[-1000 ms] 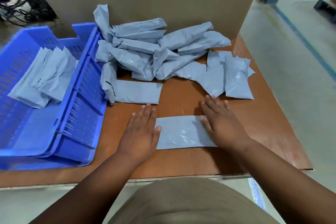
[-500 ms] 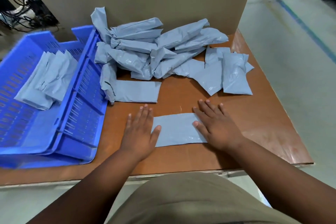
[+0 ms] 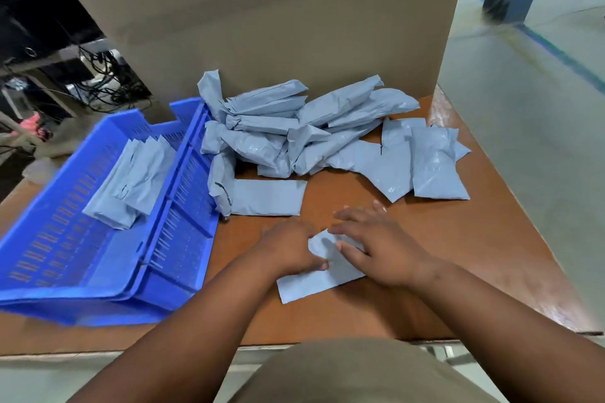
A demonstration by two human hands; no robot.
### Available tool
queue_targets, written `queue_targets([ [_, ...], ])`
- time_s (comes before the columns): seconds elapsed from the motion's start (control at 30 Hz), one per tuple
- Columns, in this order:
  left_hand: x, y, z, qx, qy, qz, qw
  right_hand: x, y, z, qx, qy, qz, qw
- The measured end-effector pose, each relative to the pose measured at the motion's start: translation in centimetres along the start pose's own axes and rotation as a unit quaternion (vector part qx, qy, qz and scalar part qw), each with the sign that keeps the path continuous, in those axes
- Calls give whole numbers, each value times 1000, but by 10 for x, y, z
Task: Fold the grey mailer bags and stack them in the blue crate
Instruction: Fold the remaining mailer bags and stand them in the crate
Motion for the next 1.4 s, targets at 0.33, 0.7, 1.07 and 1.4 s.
queue_targets([
  [0.33, -105, -8, -42, -100, -163, 146, 971, -35, 83, -85, -163, 25, 98, 981],
  [0.7, -235, -21, -207, -194, -145, 344, 907, 5, 236, -194, -205, -70, 82, 973],
  [1.07, -206, 22, -348, -316, -112, 283, 899, 113, 325, -247, -118, -180, -28, 976],
  [1.4, -141, 66, -380, -343, -98, 225, 907, 164, 353, -255, -41, -272, -96, 957],
])
Point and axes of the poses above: each hand's wrist, its own y-axis towards the middle knuckle, its own x-axis out of the palm, z = x × y, the point moved 4 cm from there along y, towards the middle knuckle, and after that the axes turned 12 degrees about z, right-handed, at the moved point
